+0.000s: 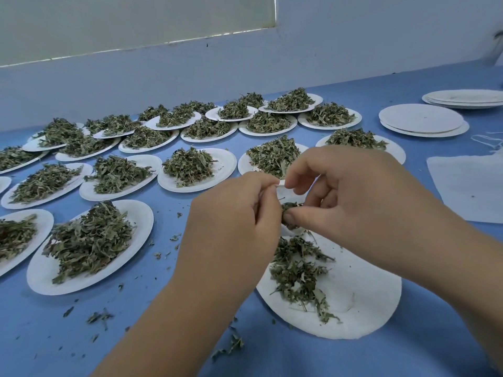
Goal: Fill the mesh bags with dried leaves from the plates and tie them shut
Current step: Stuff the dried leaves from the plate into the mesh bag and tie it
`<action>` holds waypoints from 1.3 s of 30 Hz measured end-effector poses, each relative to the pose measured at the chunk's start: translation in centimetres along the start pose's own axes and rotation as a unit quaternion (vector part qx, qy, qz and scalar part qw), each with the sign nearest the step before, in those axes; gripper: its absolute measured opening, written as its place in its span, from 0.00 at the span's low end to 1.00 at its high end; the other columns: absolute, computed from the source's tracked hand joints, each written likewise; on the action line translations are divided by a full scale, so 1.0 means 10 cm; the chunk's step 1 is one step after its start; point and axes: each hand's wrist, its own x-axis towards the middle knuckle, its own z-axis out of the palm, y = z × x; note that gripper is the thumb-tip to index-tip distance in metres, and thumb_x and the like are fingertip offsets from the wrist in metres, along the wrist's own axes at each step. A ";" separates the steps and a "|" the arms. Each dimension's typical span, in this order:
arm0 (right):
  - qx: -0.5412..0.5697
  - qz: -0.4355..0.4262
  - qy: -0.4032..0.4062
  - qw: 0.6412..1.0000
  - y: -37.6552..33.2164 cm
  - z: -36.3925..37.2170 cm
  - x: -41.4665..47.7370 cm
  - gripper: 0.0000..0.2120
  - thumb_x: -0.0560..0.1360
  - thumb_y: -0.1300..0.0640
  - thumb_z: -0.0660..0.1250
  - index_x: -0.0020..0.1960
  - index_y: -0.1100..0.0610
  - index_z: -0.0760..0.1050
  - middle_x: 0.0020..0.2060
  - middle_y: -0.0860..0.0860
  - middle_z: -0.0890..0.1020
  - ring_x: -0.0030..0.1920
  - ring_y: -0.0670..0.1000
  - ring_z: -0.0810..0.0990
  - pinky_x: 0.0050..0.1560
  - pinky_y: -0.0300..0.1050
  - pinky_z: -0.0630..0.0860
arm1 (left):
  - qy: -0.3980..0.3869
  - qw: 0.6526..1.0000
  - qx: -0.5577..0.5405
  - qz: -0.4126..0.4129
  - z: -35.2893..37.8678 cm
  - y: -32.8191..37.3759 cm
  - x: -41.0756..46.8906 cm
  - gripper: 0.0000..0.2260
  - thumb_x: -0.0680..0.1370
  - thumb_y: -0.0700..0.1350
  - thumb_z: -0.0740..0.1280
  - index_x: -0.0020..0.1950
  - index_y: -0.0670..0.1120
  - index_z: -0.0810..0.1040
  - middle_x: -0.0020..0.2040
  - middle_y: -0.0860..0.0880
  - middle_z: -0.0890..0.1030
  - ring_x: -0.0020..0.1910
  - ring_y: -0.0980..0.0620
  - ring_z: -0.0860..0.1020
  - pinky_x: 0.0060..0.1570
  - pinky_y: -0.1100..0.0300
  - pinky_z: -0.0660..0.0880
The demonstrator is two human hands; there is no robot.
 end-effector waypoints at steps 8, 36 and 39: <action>0.122 -0.019 -0.018 0.992 0.01 0.06 0.00 0.09 0.69 0.63 0.74 0.41 0.51 0.79 0.35 0.44 0.83 0.37 0.42 0.83 0.41 0.38 0.80 | -0.004 0.996 -0.073 -0.052 -0.03 -0.01 0.00 0.08 0.75 0.46 0.64 0.43 0.54 0.83 0.30 0.54 0.75 0.28 0.58 0.70 0.28 0.70 0.63; -0.095 -0.122 -0.376 0.914 0.32 0.16 -0.03 0.32 0.55 0.39 0.67 0.57 0.23 0.65 0.51 0.31 0.65 0.45 0.23 0.66 0.39 0.38 0.66 | 0.058 0.993 -0.058 -0.080 -0.24 -0.17 0.05 0.07 0.78 0.45 0.65 0.47 0.56 0.82 0.30 0.54 0.73 0.27 0.58 0.69 0.28 0.73 0.63; -0.082 -0.122 -0.343 0.928 0.33 0.18 -0.03 0.28 0.59 0.42 0.70 0.57 0.27 0.68 0.49 0.26 0.69 0.44 0.23 0.68 0.38 0.35 0.66 | 0.062 0.996 -0.029 -0.058 -0.26 -0.19 0.06 0.08 0.78 0.48 0.63 0.48 0.55 0.82 0.30 0.55 0.75 0.29 0.58 0.71 0.29 0.70 0.65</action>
